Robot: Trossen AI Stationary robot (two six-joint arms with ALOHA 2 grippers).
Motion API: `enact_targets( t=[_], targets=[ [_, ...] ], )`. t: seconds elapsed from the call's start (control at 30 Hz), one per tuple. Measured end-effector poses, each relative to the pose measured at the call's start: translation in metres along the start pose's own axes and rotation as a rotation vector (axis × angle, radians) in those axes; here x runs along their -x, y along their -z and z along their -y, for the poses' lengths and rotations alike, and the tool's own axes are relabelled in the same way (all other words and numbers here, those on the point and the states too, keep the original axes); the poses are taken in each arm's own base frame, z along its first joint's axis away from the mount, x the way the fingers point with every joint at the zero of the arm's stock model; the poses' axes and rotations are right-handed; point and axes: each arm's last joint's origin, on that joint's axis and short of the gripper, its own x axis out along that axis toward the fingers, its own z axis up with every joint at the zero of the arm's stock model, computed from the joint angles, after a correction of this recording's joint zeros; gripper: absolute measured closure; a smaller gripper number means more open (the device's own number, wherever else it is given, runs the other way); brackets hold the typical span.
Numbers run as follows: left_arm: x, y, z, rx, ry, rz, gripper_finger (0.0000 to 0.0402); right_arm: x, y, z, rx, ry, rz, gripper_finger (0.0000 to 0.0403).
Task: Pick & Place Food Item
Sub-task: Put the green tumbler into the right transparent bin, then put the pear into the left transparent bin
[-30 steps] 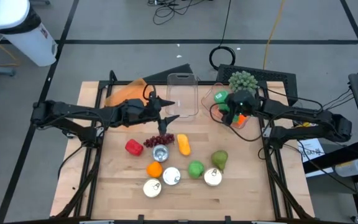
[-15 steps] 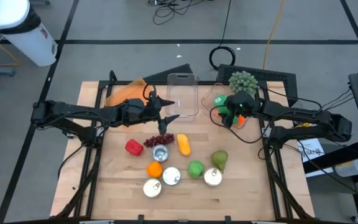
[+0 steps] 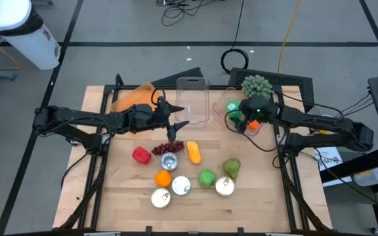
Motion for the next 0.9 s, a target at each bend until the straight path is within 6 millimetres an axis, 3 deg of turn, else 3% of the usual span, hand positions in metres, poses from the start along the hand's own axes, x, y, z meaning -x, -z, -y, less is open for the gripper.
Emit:
enact_targets(
  t=[0.23,0.67,0.9],
  targets=[
    [0.000,0.001,0.000,-0.002,0.000,-0.008,0.0083,0.011,-0.008,0.001,-0.050,-0.006,0.103,0.0046],
    [0.000,0.002,0.000,-0.010,-0.002,-0.018,0.0085,0.014,0.029,0.002,-0.060,0.020,-0.283,0.0048],
    [0.000,0.002,0.000,-0.007,-0.002,-0.018,0.0084,0.014,0.029,0.002,-0.070,0.023,-0.288,0.0048]
  ],
)
